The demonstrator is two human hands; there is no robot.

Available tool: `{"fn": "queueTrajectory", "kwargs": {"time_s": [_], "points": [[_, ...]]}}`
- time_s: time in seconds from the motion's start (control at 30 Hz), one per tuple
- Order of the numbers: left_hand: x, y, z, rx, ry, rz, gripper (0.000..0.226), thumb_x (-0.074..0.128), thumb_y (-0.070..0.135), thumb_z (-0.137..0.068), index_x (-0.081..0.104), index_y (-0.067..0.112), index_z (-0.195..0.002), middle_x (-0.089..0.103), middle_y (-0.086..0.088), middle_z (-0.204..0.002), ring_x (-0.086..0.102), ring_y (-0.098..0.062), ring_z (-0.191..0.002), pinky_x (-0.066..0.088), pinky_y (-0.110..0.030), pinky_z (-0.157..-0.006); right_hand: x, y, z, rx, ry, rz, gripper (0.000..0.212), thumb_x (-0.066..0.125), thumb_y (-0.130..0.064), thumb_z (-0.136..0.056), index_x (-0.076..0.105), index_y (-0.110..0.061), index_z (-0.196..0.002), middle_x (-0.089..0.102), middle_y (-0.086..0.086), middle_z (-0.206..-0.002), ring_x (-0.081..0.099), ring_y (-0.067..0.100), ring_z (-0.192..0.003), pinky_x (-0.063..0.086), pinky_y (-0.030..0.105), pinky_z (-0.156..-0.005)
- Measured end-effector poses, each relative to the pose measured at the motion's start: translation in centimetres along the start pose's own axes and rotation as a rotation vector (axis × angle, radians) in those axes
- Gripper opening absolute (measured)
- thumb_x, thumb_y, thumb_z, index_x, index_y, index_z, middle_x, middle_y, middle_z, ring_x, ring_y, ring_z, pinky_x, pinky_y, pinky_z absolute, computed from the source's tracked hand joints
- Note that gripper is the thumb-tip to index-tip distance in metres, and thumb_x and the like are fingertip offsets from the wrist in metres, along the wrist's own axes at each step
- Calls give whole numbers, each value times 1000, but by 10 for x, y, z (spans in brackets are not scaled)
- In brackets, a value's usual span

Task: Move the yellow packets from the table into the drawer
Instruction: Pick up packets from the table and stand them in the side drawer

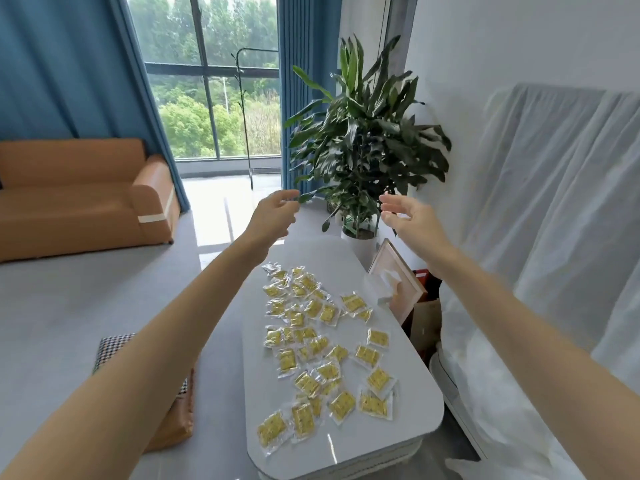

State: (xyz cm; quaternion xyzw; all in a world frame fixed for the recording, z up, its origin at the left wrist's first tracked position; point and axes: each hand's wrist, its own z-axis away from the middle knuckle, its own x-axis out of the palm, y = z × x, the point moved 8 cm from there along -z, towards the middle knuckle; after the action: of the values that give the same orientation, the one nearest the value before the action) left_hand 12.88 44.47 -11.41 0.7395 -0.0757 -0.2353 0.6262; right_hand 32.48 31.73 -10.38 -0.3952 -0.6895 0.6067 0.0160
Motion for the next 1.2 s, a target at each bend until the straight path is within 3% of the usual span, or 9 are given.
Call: {"fn": "queueTrajectory", "kwargs": {"time_s": [0.2, 0.33, 0.67, 0.83, 0.97, 1.07, 1.2], "points": [[43, -108, -40, -172, -65, -46, 36, 44, 18, -97, 50, 19, -133, 56, -5, -126, 56, -21, -107, 46, -33, -88, 43, 113, -40, 147, -102, 30, 34, 55, -18, -96, 57, -20, -129, 59, -5, -123, 53, 9, -113, 42, 24, -93], [80, -182, -52, -291, -79, -61, 37, 43, 16, -96, 50, 19, -132, 57, -4, -127, 56, -18, -102, 47, -28, -80, 71, 195, -57, 258, -203, 25, 33, 56, -20, -95, 57, -22, -128, 58, -5, -125, 55, 13, -110, 46, 29, -92], [171, -339, -45, -648, -31, -93, 37, 40, 12, -96, 50, 15, -132, 56, -7, -130, 54, -23, -117, 42, -28, -87, 129, 387, -66, 557, -496, 16, 35, 53, -13, -95, 56, -17, -130, 57, 0, -128, 52, 13, -118, 41, 25, -90], [214, -411, -33, -796, -67, -95, 37, 41, 13, -96, 51, 16, -131, 57, -7, -129, 55, -22, -115, 41, -26, -83, 158, 469, -44, 679, -583, 83, 33, 53, -16, -94, 58, -18, -127, 57, 0, -129, 53, 16, -121, 45, 30, -96], [247, -474, -28, -834, -131, -139, 36, 44, 15, -96, 51, 16, -131, 56, -6, -130, 54, -19, -114, 44, -28, -87, 186, 535, -20, 713, -690, 203, 40, 53, -14, -93, 54, -18, -133, 53, 0, -135, 53, 19, -118, 44, 28, -89], [270, -523, -27, -821, -171, -228, 39, 48, 18, -95, 49, 16, -133, 54, -4, -132, 54, -16, -112, 45, -30, -92, 212, 587, 0, 711, -741, 264, 40, 56, -13, -91, 54, -17, -131, 53, 1, -136, 54, 19, -113, 45, 32, -93], [300, -588, -27, -760, -282, -435, 53, 57, 23, -90, 40, 18, -141, 44, -3, -143, 41, -20, -131, 35, -39, -108, 246, 649, 36, 673, -845, 364, 47, 59, -7, -84, 53, -20, -129, 51, 2, -135, 51, 21, -125, 47, 37, -96]]}}
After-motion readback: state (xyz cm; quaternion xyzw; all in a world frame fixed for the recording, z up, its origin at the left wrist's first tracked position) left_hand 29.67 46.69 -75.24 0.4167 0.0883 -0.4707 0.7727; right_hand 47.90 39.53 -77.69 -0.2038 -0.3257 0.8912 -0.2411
